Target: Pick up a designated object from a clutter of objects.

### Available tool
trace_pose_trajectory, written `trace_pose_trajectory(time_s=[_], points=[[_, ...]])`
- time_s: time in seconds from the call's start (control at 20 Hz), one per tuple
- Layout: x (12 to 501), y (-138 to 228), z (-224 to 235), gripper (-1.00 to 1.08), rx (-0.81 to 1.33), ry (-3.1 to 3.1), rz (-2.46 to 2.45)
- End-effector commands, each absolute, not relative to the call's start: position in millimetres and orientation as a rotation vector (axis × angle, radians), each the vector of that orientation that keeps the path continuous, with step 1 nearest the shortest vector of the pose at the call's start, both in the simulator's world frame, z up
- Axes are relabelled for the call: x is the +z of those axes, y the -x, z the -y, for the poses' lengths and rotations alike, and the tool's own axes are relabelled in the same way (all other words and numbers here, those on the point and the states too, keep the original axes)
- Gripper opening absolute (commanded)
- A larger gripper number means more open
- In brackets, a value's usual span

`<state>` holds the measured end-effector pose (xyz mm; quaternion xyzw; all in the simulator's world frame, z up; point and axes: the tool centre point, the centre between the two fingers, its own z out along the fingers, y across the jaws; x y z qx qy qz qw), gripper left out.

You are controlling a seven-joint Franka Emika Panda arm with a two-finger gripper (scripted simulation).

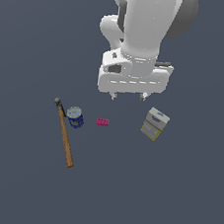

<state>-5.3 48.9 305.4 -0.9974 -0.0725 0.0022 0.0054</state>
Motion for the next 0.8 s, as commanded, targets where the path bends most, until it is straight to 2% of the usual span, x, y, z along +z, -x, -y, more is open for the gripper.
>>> trace_pose_trajectory(time_s=[0.0, 0.75], points=[[297, 7, -63, 1.00, 0.007, 3.117, 0.323], [221, 43, -182, 1.00, 0.003, 2.914, 1.182]])
